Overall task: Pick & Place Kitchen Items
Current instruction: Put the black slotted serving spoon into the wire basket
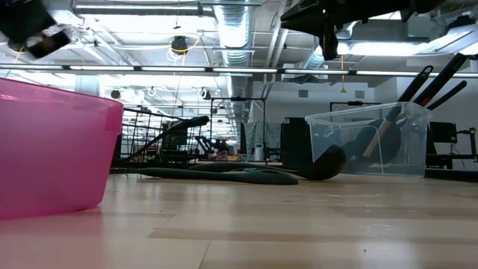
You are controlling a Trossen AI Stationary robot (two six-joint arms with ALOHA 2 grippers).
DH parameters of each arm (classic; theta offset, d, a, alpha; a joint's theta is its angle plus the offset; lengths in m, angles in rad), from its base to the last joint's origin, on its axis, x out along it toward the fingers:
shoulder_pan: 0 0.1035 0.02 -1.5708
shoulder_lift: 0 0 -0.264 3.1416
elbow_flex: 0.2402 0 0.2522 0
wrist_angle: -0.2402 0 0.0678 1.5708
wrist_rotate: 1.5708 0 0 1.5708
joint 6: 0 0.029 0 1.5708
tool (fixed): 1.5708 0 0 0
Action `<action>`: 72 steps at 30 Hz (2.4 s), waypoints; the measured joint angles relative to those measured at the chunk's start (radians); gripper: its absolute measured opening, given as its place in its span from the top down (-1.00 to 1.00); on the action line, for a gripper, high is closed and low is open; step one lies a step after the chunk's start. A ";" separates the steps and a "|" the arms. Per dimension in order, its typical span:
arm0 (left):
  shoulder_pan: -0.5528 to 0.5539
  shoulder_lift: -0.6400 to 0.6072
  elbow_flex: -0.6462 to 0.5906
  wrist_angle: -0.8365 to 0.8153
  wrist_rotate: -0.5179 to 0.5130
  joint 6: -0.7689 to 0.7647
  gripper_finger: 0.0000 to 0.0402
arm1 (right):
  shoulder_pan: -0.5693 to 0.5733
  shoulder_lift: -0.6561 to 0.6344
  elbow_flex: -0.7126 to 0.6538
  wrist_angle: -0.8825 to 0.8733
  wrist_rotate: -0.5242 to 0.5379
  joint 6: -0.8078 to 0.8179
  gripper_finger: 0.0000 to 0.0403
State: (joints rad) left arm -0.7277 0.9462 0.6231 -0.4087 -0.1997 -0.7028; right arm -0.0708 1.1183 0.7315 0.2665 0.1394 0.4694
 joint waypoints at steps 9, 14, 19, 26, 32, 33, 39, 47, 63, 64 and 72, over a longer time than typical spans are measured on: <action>0.273 -0.075 0.048 0.087 -0.160 0.450 -0.05 | 0.000 0.000 0.000 0.000 -0.002 0.000 0.74; 0.443 -0.003 0.048 0.153 -0.083 0.592 -0.09 | 0.000 0.000 0.000 0.001 -0.004 0.000 0.74; 0.562 0.130 0.048 0.206 -0.001 0.619 -0.26 | 0.000 0.000 0.000 0.002 -0.004 0.000 0.74; 0.611 0.337 0.047 0.333 0.076 0.700 -0.48 | 0.000 0.000 0.000 -0.002 -0.006 0.000 0.74; 0.618 0.485 0.047 0.543 0.069 0.731 -0.50 | 0.003 0.000 0.000 -0.005 -0.008 0.000 0.74; 0.618 0.508 0.047 0.569 0.069 0.733 -0.50 | 0.004 0.000 0.000 -0.006 -0.008 0.000 0.74; 0.620 0.627 0.047 0.686 0.071 0.772 -0.49 | 0.006 0.000 0.000 -0.026 -0.008 0.001 0.74; 0.681 0.725 0.047 0.752 0.132 0.821 -0.49 | 0.012 0.000 0.000 -0.028 -0.008 -0.002 0.74; 0.729 0.864 0.047 0.866 0.204 0.826 -0.48 | 0.012 0.000 0.000 -0.042 -0.009 -0.009 0.74; 0.729 0.876 0.047 0.874 0.204 0.826 -0.48 | 0.012 0.000 0.000 -0.050 -0.009 -0.009 0.74; 0.730 0.944 0.044 0.936 0.224 0.820 -0.45 | 0.012 0.000 0.000 -0.085 -0.009 -0.008 0.74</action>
State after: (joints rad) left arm 0.0021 1.8904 0.6670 0.5274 0.0242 0.1173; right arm -0.0589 1.1179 0.7319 0.1810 0.1307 0.4610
